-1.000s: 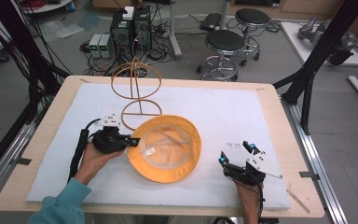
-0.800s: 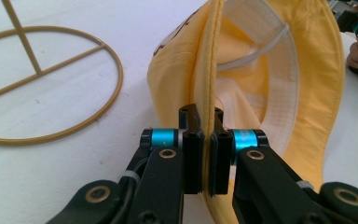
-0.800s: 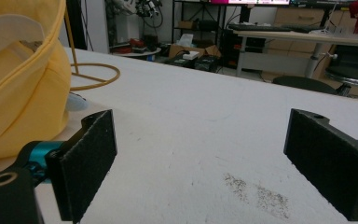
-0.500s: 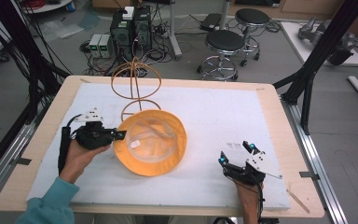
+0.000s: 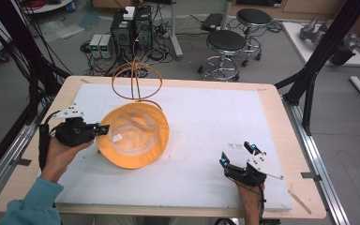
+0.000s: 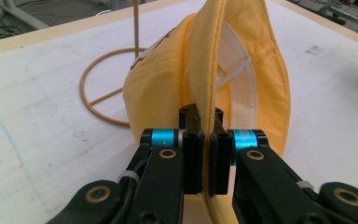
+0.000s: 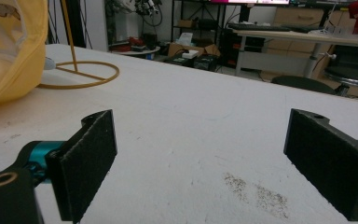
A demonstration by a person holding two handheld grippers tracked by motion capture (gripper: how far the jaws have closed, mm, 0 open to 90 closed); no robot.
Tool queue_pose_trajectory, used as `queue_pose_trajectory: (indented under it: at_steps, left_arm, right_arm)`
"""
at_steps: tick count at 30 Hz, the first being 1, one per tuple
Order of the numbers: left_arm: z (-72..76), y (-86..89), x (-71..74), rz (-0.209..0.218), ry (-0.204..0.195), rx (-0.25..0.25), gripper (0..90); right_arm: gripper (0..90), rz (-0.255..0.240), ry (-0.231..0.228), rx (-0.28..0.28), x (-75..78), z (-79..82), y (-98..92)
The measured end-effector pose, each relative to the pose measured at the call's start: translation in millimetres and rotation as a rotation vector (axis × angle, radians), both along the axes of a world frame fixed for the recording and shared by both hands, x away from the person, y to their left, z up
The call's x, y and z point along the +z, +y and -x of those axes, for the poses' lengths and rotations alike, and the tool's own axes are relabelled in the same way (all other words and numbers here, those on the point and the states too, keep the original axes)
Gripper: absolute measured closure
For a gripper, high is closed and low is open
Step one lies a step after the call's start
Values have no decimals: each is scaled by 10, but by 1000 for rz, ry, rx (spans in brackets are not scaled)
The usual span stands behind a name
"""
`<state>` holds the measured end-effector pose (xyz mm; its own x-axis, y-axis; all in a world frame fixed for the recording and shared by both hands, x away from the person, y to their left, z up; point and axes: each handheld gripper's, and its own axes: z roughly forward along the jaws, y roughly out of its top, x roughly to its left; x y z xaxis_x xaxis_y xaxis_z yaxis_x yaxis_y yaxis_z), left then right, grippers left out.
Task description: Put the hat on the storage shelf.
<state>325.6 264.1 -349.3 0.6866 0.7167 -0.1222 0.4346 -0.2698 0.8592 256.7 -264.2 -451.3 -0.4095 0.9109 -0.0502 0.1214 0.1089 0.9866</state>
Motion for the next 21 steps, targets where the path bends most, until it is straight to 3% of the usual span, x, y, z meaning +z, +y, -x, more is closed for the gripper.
queue_pose_trajectory:
  at_steps: [10,21]
  left_arm:
    - [56,236,174,-12,-37,55,865]
    - [72,398,336,-66,-79,110,865]
  right_arm:
    - [83,-1,10,-2,2,2,9]
    - [83,7,6,-1,1,0,11]
